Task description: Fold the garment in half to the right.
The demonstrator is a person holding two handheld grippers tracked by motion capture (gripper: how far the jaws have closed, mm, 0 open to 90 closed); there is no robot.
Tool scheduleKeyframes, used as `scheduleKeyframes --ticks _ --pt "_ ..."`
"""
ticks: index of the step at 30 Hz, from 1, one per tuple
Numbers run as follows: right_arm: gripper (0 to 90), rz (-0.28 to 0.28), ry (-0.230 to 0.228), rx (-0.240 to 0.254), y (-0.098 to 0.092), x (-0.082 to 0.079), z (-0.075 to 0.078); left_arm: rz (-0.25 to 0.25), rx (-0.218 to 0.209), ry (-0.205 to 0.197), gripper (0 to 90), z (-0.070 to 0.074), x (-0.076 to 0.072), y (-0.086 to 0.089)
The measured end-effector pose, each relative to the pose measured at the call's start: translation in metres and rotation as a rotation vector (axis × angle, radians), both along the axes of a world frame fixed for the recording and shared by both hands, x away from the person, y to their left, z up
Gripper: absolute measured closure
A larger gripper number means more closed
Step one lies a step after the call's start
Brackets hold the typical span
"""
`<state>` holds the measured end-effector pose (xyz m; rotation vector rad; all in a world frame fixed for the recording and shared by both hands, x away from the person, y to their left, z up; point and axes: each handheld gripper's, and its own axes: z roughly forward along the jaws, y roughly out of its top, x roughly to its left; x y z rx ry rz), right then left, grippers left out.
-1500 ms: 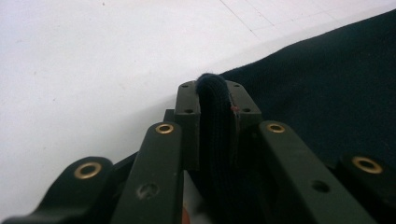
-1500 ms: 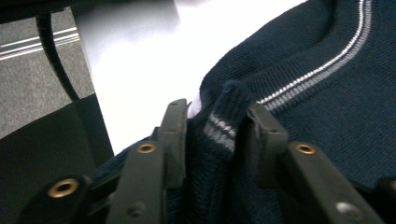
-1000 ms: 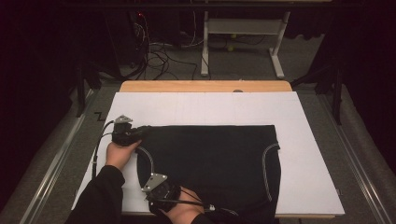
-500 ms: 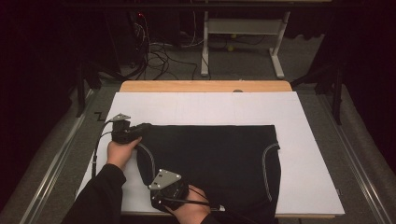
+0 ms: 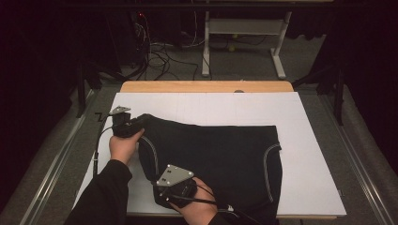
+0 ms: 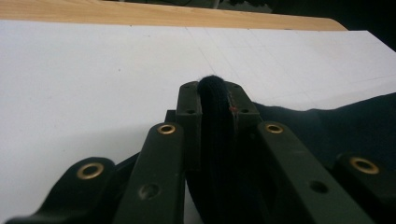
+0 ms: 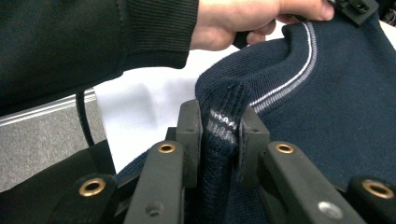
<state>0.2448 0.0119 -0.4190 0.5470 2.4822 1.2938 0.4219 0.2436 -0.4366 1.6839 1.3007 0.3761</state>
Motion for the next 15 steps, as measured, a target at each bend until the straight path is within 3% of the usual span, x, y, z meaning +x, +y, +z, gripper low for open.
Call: scheduleKeyframes --ticks 5,15 --pt "75.7 -0.003 -0.004 0.003 -0.0002 -0.0007 0.0022 0.024 -0.011 0.021 75.1 0.0046 0.0007 -0.0008" --pt "75.8 -0.002 -0.032 0.013 0.0000 -0.0010 0.0089 0.035 -0.026 0.005 75.2 0.0096 0.0006 0.0030"
